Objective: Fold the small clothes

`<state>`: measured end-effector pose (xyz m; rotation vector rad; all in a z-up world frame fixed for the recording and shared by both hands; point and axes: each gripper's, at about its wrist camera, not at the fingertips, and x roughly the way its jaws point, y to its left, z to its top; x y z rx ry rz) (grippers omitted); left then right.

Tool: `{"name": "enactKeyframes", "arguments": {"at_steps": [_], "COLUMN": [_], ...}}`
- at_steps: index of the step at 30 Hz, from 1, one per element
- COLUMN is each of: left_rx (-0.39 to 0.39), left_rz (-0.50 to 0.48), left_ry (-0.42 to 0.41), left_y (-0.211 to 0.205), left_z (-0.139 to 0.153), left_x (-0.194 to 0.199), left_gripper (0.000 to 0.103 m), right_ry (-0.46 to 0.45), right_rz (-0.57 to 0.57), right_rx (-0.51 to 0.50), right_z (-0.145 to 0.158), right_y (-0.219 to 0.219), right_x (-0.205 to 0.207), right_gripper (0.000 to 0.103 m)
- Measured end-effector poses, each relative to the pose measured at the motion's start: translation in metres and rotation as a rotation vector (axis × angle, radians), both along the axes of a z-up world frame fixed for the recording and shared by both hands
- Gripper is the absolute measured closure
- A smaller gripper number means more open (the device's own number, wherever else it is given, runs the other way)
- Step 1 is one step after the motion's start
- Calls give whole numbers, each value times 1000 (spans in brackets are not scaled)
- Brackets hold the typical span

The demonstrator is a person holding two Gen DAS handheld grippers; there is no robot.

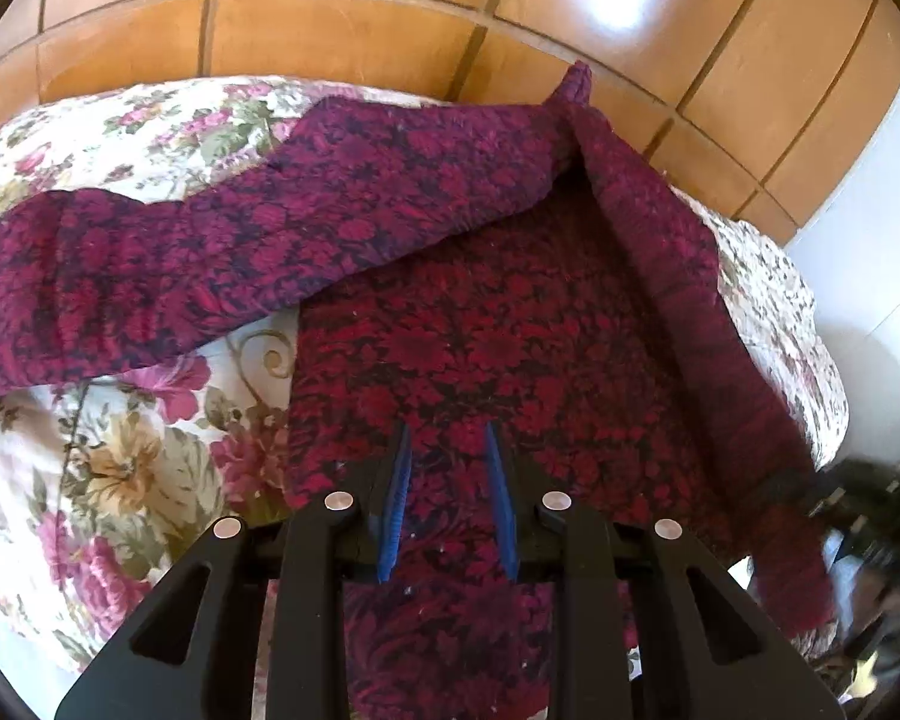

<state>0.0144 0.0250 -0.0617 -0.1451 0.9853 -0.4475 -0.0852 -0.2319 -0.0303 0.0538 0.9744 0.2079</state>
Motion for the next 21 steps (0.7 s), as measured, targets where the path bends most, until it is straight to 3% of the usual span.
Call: {"name": "enactKeyframes", "arguments": {"at_steps": [5,8,11,14,16,17,18,21], "left_rx": [15,15,34,61,72,73,79,106], "left_rz": [1,18,39,78,109,140,171,220], "left_ry": [-3,-5,-4,5,11,1,-18,-17], "left_y": [0,4,7,15,23,30,37,52], "left_z": [-1,1,2,1,0,1,3,2], "left_x": [5,11,18,25,28,30,30,34], "left_gripper": [80,80,80,80,65,48,41,33], "right_ry": [-149,-209,-197,-154,-114,-103,-90,-72], "right_rz": [-205,-332,-473,-570,-650,-678,-710,-792], "right_rx": [-219,-354,-472,-524,-501,-506,-516,-509], "right_z": [55,71,67,52,41,38,34,32], "right_y": [-66,-113,-171,-219,-258,-272,-287,-318], "right_x": [1,12,50,86,116,128,142,178], "right_gripper": [90,90,90,90,90,90,90,87]}}
